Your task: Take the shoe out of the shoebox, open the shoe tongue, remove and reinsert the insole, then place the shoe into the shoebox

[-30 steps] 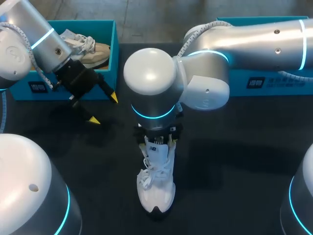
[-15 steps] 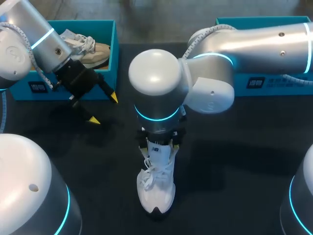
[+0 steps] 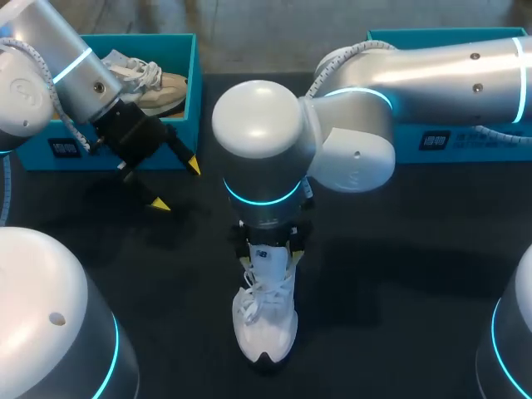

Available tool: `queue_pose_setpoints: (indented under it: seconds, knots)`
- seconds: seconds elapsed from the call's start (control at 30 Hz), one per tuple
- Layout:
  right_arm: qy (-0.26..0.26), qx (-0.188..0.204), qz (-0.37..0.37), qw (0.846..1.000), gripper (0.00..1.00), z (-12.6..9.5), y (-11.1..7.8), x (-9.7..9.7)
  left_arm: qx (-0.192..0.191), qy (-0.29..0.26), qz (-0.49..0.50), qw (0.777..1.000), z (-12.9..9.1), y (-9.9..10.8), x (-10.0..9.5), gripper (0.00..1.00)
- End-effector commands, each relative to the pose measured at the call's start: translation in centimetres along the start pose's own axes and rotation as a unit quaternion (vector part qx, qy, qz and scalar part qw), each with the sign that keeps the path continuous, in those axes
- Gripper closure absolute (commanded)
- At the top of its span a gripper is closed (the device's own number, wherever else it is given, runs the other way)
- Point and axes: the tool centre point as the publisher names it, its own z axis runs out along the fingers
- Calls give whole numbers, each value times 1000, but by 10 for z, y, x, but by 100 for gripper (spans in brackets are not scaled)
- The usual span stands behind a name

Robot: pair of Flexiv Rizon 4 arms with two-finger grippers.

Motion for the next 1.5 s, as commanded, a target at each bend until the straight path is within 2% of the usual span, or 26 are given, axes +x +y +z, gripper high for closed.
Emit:
queue_pose_setpoints:
  seconds: [0.03, 0.53, 1.0, 1.27, 1.5]
  knots:
    - [-15, -5, 47, 999, 20, 1, -10, 10, -1, 0, 0, 1000, 0, 0, 1, 0]
    - [-32, -10, 81, 996, 18, -13, -27, 9, -1, 0, 0, 1000, 0, 0, 1, 0]
    - [-47, -12, 104, 993, 27, -26, -40, 13, -1, 0, 0, 1000, 0, 0, 1, 0]
    - [-57, -9, 120, 991, 25, -29, -47, 5, -1, 0, 0, 1000, 0, 0, 1, 0]
    - [-70, -18, 130, 989, 32, -42, -48, 1, -1, 0, 0, 1000, 0, 0, 1, 0]
